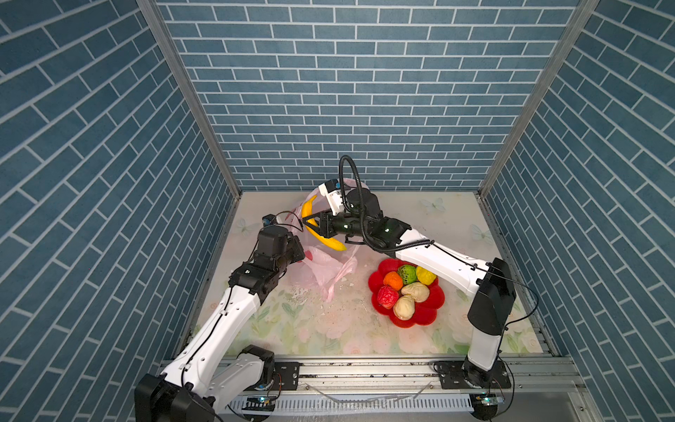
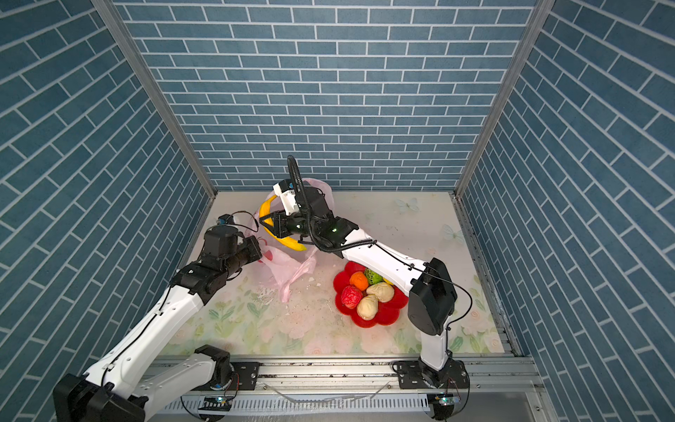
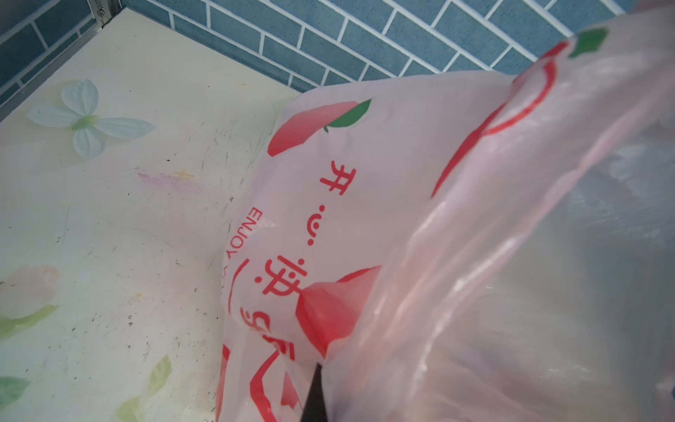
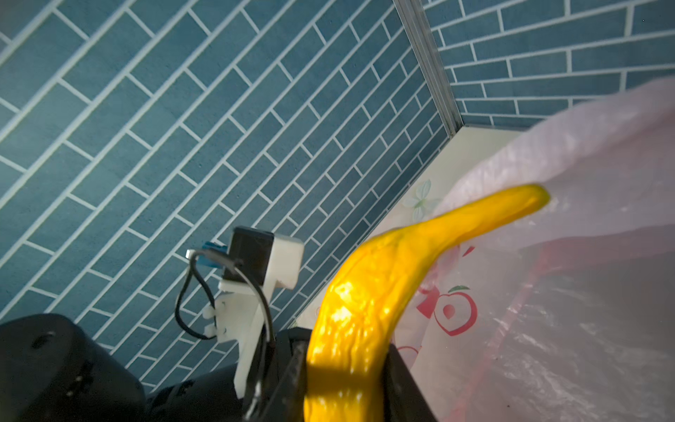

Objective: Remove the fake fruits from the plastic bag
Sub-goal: 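Pull the yellow banana up out of the bag with the right gripper, then carry the yellow banana over the red plate while left gripper releases bag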

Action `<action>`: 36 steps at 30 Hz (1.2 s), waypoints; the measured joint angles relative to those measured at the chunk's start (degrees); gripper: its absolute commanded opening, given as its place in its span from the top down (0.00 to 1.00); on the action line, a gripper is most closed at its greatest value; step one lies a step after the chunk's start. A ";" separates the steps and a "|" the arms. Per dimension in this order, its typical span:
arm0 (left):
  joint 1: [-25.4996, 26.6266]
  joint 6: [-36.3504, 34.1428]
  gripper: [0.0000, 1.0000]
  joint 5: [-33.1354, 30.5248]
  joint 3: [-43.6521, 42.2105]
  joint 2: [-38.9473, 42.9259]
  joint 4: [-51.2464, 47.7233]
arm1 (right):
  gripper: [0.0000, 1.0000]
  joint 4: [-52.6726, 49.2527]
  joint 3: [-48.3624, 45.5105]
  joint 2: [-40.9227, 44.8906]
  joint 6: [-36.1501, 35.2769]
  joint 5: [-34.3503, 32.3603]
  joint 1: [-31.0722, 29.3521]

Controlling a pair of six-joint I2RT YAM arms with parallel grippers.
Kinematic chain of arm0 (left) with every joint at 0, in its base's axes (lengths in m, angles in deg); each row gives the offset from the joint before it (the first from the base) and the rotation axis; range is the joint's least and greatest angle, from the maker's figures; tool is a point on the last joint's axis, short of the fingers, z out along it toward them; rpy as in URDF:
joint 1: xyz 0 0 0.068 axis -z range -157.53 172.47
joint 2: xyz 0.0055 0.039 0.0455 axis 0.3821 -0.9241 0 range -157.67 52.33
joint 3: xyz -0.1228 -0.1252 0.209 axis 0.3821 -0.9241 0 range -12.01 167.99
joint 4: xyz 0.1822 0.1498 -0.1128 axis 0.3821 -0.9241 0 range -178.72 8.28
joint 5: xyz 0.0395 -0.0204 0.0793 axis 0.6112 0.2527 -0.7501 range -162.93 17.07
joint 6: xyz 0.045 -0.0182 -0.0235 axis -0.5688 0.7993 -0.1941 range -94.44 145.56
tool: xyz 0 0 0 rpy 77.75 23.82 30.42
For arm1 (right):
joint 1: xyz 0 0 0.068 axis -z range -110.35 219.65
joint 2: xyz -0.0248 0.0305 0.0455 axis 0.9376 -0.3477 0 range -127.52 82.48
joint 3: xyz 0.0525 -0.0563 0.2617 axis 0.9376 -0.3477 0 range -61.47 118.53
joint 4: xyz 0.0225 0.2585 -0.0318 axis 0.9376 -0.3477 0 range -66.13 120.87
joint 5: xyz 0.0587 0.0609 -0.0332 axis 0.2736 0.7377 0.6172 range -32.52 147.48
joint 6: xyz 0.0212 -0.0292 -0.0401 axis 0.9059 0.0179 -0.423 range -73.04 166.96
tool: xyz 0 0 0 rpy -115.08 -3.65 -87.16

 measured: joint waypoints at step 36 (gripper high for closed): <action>-6.91 -6.14 0.99 0.09 16.59 -24.30 1.29 | 0.91 -17.14 -23.47 28.68 -4.61 -19.89 7.65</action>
